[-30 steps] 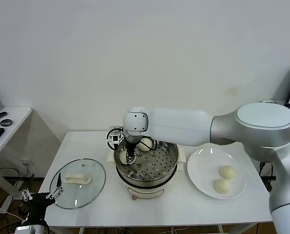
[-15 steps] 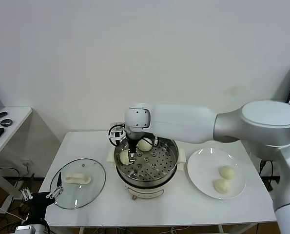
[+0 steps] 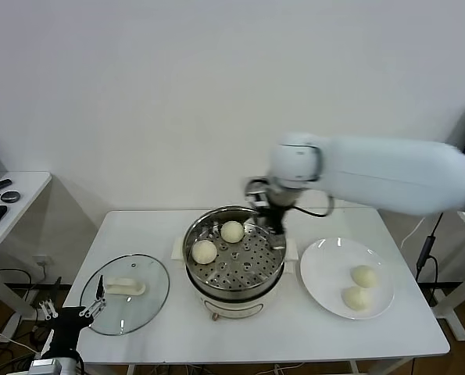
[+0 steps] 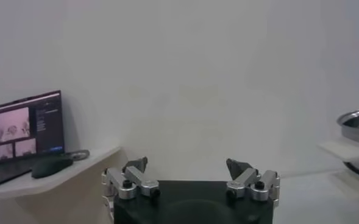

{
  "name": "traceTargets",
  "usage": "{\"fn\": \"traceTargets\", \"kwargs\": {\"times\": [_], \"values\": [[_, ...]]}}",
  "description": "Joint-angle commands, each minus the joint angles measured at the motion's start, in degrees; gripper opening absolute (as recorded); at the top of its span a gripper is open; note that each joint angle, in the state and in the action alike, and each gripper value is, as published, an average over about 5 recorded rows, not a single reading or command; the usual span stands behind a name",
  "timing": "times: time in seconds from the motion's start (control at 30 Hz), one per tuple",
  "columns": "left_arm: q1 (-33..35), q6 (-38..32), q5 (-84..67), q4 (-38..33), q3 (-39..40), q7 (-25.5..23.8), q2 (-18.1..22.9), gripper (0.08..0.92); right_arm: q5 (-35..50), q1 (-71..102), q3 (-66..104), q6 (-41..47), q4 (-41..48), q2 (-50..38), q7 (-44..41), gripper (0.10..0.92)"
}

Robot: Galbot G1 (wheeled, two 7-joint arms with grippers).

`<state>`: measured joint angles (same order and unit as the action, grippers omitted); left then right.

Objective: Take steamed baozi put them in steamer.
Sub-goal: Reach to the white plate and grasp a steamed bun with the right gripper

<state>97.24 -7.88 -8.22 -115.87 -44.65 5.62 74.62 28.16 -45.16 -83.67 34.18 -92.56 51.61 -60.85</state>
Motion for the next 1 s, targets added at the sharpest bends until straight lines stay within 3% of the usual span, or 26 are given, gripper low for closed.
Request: {"fn": "traceTargets", "kwargs": {"times": [0.03, 0.3, 0.5, 1.0], "values": [[0.0, 0.0, 0.1, 0.2, 0.3, 0.0, 0.0, 0.823, -15.3, -1.0, -2.9, -12.1, -9.9, -26.1, -9.8, 0.823], [-0.1, -0.7, 1.1, 1.8, 0.5, 0.1, 0.7, 0.823, -30.0, 15.4, 7.3, -20.1, -6.3, -34.0, -10.7, 0.823], [0.4, -0.7, 1.9, 1.1, 0.5, 0.1, 1.1, 0.823, -34.9, 32.8, 21.1, -23.1, -2.5, -36.0, -7.6, 0.823], [1.7, -0.6, 2.4, 0.6, -1.7, 0.0, 1.8, 0.823, -38.9, 55.3, 40.4, -23.2, 8.0, -26.1, -0.9, 0.823]]}}
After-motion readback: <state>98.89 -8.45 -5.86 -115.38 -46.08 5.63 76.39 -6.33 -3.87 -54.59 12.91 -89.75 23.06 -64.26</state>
